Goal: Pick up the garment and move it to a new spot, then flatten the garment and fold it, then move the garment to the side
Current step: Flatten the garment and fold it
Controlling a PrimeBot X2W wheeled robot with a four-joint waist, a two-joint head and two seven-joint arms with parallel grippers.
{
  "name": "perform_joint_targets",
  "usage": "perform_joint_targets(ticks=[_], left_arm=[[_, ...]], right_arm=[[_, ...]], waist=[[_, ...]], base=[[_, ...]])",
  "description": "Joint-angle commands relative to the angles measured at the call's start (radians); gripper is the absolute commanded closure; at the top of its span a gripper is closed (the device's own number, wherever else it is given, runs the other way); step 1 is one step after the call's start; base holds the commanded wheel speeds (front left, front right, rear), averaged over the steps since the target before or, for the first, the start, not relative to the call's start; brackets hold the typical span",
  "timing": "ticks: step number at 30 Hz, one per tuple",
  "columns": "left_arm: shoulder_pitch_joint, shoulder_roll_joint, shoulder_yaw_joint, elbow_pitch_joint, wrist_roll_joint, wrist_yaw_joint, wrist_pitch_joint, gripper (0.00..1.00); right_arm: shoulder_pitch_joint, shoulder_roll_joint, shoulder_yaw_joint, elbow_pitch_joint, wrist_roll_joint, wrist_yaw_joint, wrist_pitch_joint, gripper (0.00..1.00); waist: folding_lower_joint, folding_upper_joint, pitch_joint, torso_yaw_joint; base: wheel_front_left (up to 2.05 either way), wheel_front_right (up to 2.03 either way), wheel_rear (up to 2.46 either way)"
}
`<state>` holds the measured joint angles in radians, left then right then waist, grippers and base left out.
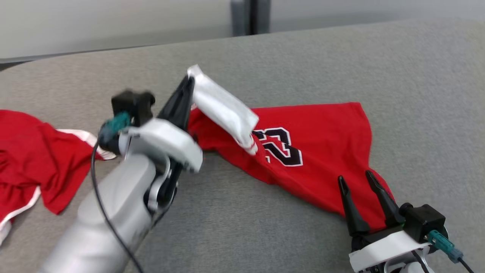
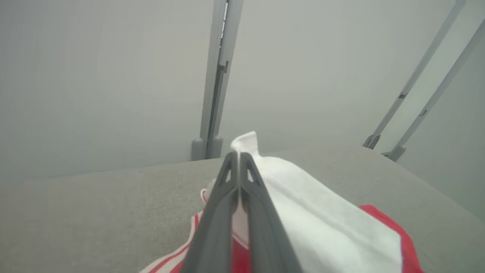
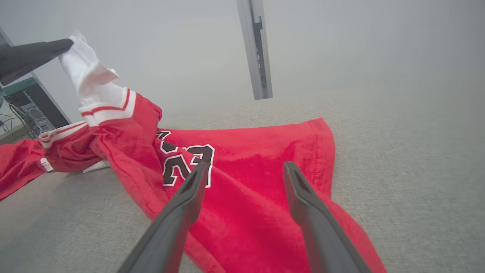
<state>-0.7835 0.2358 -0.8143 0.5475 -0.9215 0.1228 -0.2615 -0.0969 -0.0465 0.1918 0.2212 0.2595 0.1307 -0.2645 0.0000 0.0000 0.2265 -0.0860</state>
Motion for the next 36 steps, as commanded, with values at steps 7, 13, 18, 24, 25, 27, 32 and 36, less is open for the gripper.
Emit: perform_joint_targets(ticks=[7,13,18,24,25,27,32,36], left_arm=[[0.369,0.143,0.127,-0.388,-0.026,0.072,-0.003,1.0],[0.597,0.138,0.23,-0.481,-0.082,0.082,-0.003,1.0],[0.688,0.107,0.264,-0.403,-0.081,0.072,-0.004,1.0],[0.717,0.093,0.274,-0.304,-0.064,0.093,-0.004,0.64],[0.723,0.09,0.278,-0.291,-0.061,0.099,-0.004,0.59],[0.734,0.091,0.294,-0.269,-0.046,0.111,-0.004,0.02],[0.759,0.075,0.381,-0.286,0.044,0.147,-0.004,0.0],[0.794,0.042,0.46,-0.353,0.143,0.13,-0.004,0.0]], right_arm=[[0.024,-0.007,-0.013,-0.001,-0.01,0.0,-0.001,0.0],[0.03,-0.007,-0.011,-0.003,-0.005,0.0,-0.001,0.0],[0.037,-0.007,-0.008,-0.001,-0.003,0.0,-0.001,0.0],[0.043,-0.007,-0.01,0.004,-0.011,0.0,-0.001,0.0],[0.044,-0.007,-0.011,0.003,-0.013,0.0,-0.001,0.0],[0.05,-0.007,-0.013,0.004,-0.016,0.0,-0.001,0.0],[0.066,-0.007,-0.014,0.002,-0.019,0.0,-0.001,0.0],[0.078,-0.007,-0.012,-0.004,-0.02,0.0,-0.001,0.0]], waist=[[0.0,0.0,-0.057,0.09],[0.0,0.0,-0.067,0.096],[0.0,0.0,-0.079,0.093],[0.0,0.0,-0.099,0.091],[0.0,0.0,-0.104,0.092],[0.0,0.0,-0.115,0.093],[0.0,0.0,-0.149,0.098],[0.0,0.0,-0.177,0.103]], base=[[0.0,0.0,0.0],[0.0,0.0,0.0],[0.0,0.0,0.0],[0.0,0.0,0.0],[0.0,0.0,0.0],[0.0,0.0,0.0],[0.0,0.0,0.0],[0.0,0.0,0.0]])
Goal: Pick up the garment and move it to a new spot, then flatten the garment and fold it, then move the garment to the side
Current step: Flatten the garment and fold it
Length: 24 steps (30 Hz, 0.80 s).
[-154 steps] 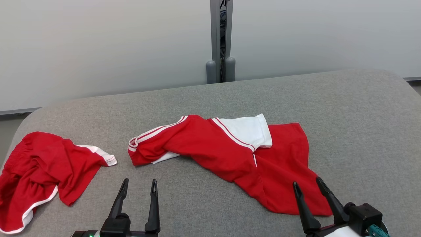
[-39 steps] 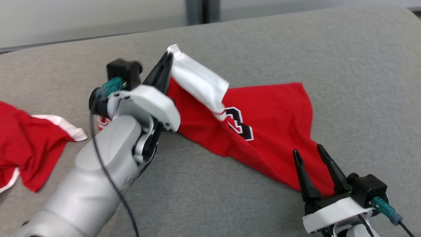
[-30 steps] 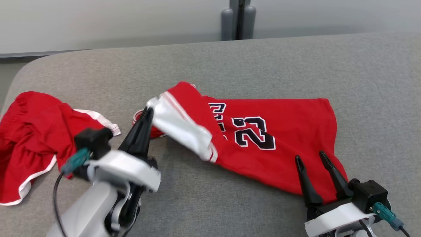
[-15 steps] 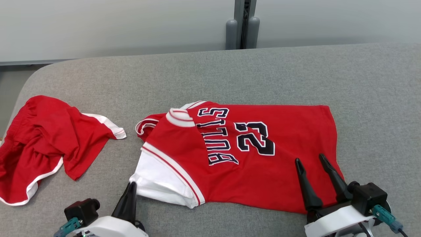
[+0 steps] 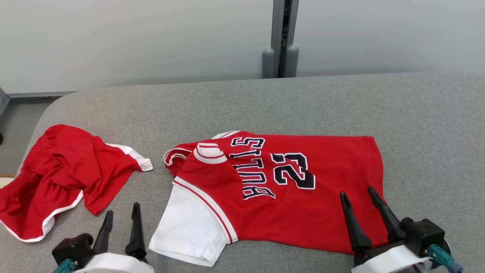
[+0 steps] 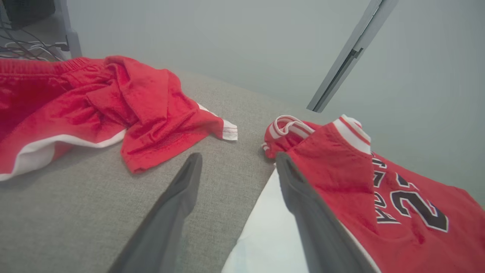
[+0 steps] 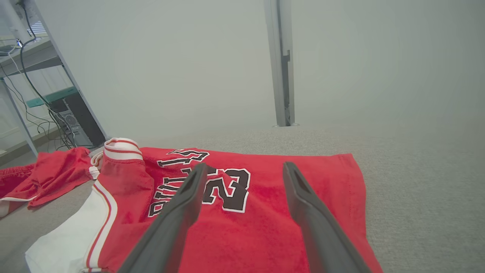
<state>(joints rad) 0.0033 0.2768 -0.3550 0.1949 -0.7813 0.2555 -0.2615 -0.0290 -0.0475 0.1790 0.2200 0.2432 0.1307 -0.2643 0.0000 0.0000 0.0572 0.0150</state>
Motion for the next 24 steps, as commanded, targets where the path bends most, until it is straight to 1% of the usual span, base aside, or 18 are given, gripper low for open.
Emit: perform_joint_targets(ticks=[1,5,12,14,17,20,24], left_arm=[[0.017,-0.004,0.015,-0.012,0.031,-0.014,-0.004,0.0],[0.039,-0.028,0.058,-0.053,0.144,-0.054,-0.004,0.0],[0.095,-0.103,0.152,-0.169,0.415,-0.067,-0.004,0.0],[0.11,-0.133,0.172,-0.198,0.482,-0.071,-0.004,0.0],[0.146,-0.164,0.196,-0.217,0.552,-0.086,-0.004,0.0],[0.177,-0.187,0.212,-0.208,0.595,-0.107,-0.004,0.0],[0.218,-0.208,0.235,-0.191,0.611,-0.127,-0.004,0.0]], right_arm=[[0.013,-0.006,0.004,-0.002,-0.004,0.0,-0.001,0.0],[0.012,-0.007,0.015,-0.004,-0.007,0.0,-0.001,0.0],[0.03,-0.006,0.009,-0.039,-0.031,0.0,-0.001,0.0],[0.04,-0.006,0.004,-0.05,-0.037,0.0,-0.001,0.0],[0.057,-0.006,-0.004,-0.072,-0.041,0.0,-0.001,0.0],[0.074,-0.006,-0.004,-0.089,-0.045,0.0,-0.001,0.0],[0.106,-0.006,0.008,-0.103,-0.048,0.0,-0.001,0.0]], waist=[[0.0,0.0,-0.014,0.001],[0.0,0.0,-0.035,-0.011],[0.0,0.0,-0.055,-0.038],[0.0,0.0,-0.06,-0.044],[0.0,0.0,-0.068,-0.051],[0.0,0.0,-0.074,-0.058],[0.0,0.0,-0.081,-0.062]], base=[[0.0,0.0,0.0],[0.0,0.0,0.0],[0.0,0.0,0.0],[0.0,0.0,0.0],[0.0,0.0,0.0],[0.0,0.0,0.0],[0.0,0.0,0.0]])
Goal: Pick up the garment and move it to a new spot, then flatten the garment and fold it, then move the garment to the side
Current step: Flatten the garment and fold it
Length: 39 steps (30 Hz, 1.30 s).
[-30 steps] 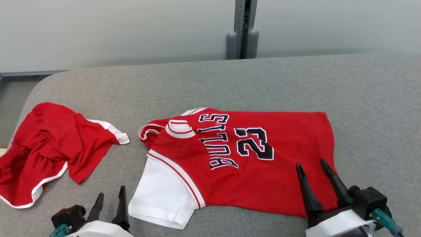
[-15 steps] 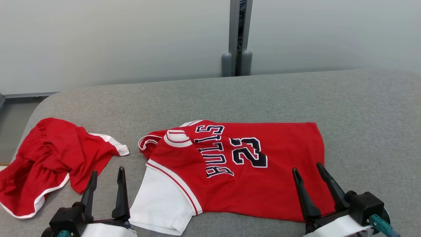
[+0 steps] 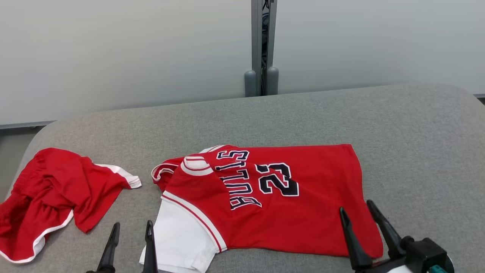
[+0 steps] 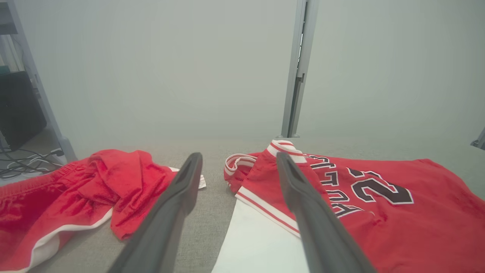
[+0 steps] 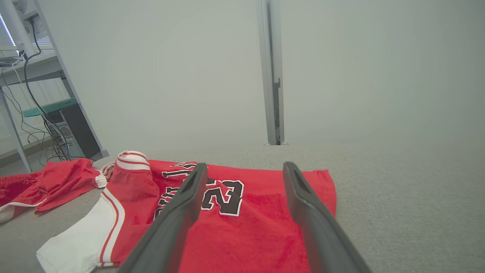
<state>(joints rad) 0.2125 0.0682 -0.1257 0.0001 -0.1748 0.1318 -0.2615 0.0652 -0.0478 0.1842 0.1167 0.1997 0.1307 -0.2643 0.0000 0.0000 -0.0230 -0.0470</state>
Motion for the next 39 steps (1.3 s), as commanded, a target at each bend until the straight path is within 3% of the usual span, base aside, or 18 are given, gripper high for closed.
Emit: perform_joint_targets(ticks=[1,17,27,37,38,39], left_arm=[[0.013,-0.003,0.011,0.009,0.002,-0.008,-0.004,0.0],[0.005,-0.016,0.014,0.074,-0.049,-0.048,-0.004,0.0],[-0.125,-0.016,0.005,0.424,-0.09,-0.045,0.016,0.0],[-0.254,-0.008,0.001,0.632,-0.111,-0.058,0.074,0.0],[-0.265,-0.008,0.001,0.647,-0.114,-0.06,0.073,0.02],[-0.272,-0.008,0.001,0.662,-0.116,-0.057,0.082,0.15]], right_arm=[[0.018,-0.006,0.004,-0.003,-0.005,0.0,-0.001,0.0],[0.026,-0.006,0.026,0.0,0.001,0.0,-0.001,0.0],[0.013,-0.006,0.034,0.009,-0.002,0.0,-0.001,0.0],[0.006,-0.006,0.036,0.014,-0.003,0.0,-0.001,0.0],[0.005,-0.006,0.038,0.015,-0.002,0.0,-0.001,0.0],[0.003,-0.006,0.039,0.015,-0.001,0.0,-0.001,0.0]], waist=[[0.0,0.0,-0.001,0.0],[0.0,0.0,0.003,0.007],[0.0,0.0,0.023,0.002],[0.0,0.0,0.04,-0.004],[0.0,0.0,0.041,-0.006],[0.0,0.0,0.042,-0.008]], base=[[0.0,0.0,0.0],[0.0,0.0,0.0],[0.0,0.0,0.0],[0.0,0.0,0.0],[0.0,0.0,0.0],[0.0,0.0,0.0]])
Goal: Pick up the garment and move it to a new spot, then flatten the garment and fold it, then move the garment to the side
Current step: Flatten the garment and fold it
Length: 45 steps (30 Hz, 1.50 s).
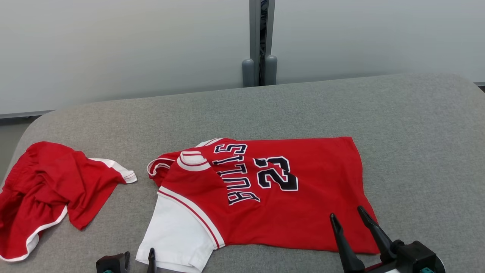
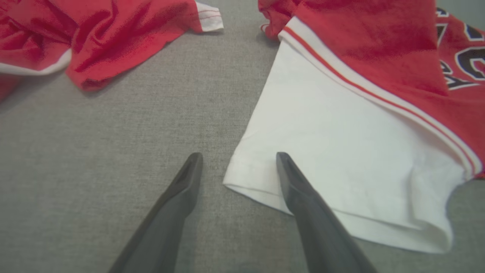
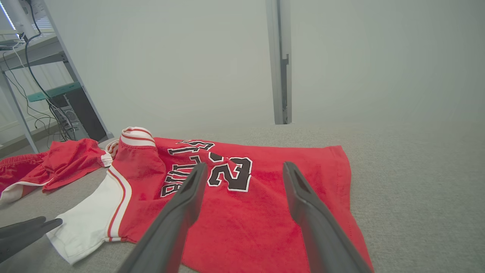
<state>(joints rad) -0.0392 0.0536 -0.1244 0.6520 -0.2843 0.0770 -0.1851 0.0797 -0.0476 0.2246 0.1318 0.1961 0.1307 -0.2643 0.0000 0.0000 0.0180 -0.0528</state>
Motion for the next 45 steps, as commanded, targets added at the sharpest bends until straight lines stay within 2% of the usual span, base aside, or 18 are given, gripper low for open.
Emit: perform_joint_targets(ticks=[1,2,3,4,5,6,12,16,27,32,42,43,44,45], left_arm=[[-0.026,0.008,-0.001,0.026,-0.007,-0.003,0.009,0.22],[-0.034,0.008,-0.001,0.036,-0.009,-0.006,0.009,0.32],[-0.039,0.008,-0.001,0.046,-0.013,-0.008,0.008,0.51],[-0.041,0.008,-0.003,0.06,-0.016,-0.014,0.013,0.58],[-0.042,0.009,-0.004,0.07,-0.018,-0.017,0.013,0.73],[-0.045,0.011,-0.004,0.081,-0.02,-0.019,0.008,1.0],[-0.053,0.012,-0.009,0.125,-0.032,-0.032,0.007,1.0],[-0.034,0.013,0.005,0.11,-0.039,-0.01,-0.025,1.0],[0.031,0.043,0.03,-0.039,-0.057,0.007,-0.049,1.0],[0.032,0.052,0.027,-0.076,-0.061,0.013,-0.034,1.0],[0.042,0.05,0.005,-0.127,-0.06,0.02,-0.014,1.0],[0.043,0.05,0.003,-0.133,-0.059,0.022,-0.012,1.0],[0.044,0.05,0.001,-0.139,-0.06,0.022,-0.01,1.0],[0.044,0.05,0.0,-0.145,-0.06,0.023,-0.007,1.0]], right_arm=[[-0.012,-0.006,-0.001,-0.001,0.003,0.0,-0.001,0.0],[-0.012,-0.006,-0.001,-0.001,0.004,0.0,-0.001,0.0],[-0.012,-0.006,-0.001,-0.002,0.004,0.0,-0.001,0.0],[-0.013,-0.006,-0.003,-0.002,0.003,0.0,-0.001,0.0],[-0.014,-0.006,-0.005,-0.002,0.003,0.0,-0.001,0.0],[-0.016,-0.006,-0.004,-0.001,0.003,0.0,-0.001,0.0],[-0.014,-0.006,-0.009,0.003,-0.001,0.0,-0.001,0.0],[-0.007,-0.006,-0.039,0.015,0.004,0.0,-0.001,0.0],[-0.003,-0.006,-0.158,0.202,0.132,0.0,-0.001,0.0],[-0.031,-0.006,-0.147,0.313,0.185,0.0,-0.001,0.0],[-0.1,-0.007,-0.085,0.471,0.216,0.0,-0.001,0.0],[-0.104,-0.006,-0.078,0.483,0.222,0.0,-0.001,0.24],[-0.107,-0.006,-0.073,0.489,0.221,0.0,-0.001,0.55],[-0.111,-0.006,-0.07,0.491,0.22,0.0,-0.001,0.69]], waist=[[0.0,0.0,0.003,-0.004],[0.0,0.0,0.005,-0.006],[0.0,0.0,0.008,-0.007],[0.0,0.0,0.009,-0.008],[0.0,0.0,0.011,-0.009],[0.0,0.0,0.012,-0.01],[0.0,0.0,0.015,-0.013],[0.0,0.0,0.02,-0.014],[0.0,0.0,0.044,0.0],[0.0,0.0,0.053,0.005],[0.0,0.0,0.058,0.011],[0.0,0.0,0.059,0.012],[0.0,0.0,0.06,0.013],[0.0,0.0,0.06,0.013]], base=[[0.0,0.0,0.0],[0.0,0.0,0.0],[0.0,0.0,0.0],[0.0,0.0,0.0],[0.0,0.0,0.0],[0.0,0.0,0.0],[0.0,0.0,0.0],[0.0,0.0,0.0],[0.0,0.0,0.0],[0.0,0.0,0.0],[0.0,0.0,0.0],[0.0,0.0,0.0],[0.0,0.0,0.0],[0.0,0.0,0.0]])
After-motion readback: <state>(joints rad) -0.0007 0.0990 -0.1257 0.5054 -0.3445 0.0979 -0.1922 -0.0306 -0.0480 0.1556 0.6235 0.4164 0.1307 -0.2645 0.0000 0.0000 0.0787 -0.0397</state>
